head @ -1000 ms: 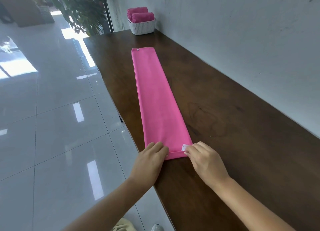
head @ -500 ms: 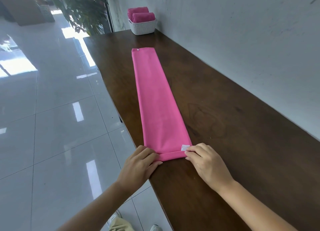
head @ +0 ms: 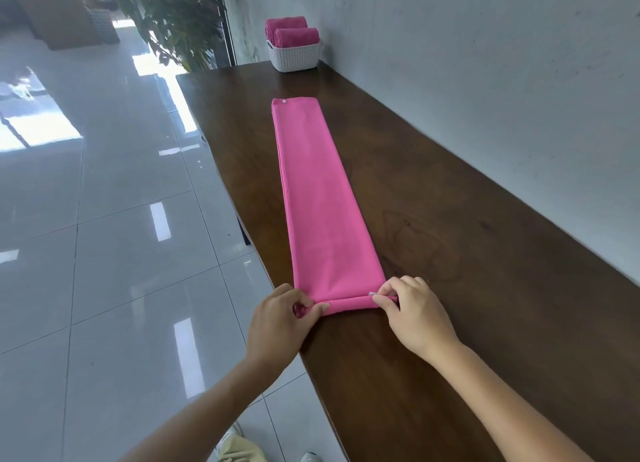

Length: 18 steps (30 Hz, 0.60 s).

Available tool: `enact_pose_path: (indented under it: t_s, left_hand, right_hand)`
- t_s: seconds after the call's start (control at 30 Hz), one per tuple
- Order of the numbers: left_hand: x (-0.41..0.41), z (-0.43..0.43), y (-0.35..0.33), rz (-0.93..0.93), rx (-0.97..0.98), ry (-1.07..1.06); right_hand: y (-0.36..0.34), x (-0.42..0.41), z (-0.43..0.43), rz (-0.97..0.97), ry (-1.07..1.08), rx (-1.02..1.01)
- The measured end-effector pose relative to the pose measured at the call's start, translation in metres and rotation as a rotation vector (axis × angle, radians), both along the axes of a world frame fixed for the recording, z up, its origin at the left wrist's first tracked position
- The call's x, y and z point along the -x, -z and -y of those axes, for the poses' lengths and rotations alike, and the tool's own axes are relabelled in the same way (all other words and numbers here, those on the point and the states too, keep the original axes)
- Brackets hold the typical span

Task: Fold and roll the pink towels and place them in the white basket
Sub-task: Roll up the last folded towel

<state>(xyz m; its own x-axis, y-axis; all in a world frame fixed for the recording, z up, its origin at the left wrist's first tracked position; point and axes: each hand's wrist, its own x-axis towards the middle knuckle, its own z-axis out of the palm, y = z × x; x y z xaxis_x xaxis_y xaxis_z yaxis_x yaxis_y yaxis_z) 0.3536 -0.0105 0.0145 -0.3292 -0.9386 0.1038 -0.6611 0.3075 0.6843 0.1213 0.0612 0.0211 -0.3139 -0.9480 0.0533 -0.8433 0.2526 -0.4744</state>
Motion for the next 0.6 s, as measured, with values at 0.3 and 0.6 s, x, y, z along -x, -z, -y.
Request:
enact_pose_path:
  t_s: [0.3, 0.6]
  left_hand:
    - [0.010, 0.010, -0.007, 0.182, -0.013, -0.067]
    - [0.007, 0.005, 0.008, 0.070, 0.360, 0.131]
  right_hand:
    - [0.006, -0.007, 0.007, -0.236, 0.020, 0.246]
    - [0.025, -0.008, -0.008, -0.333, -0.235, 0.367]
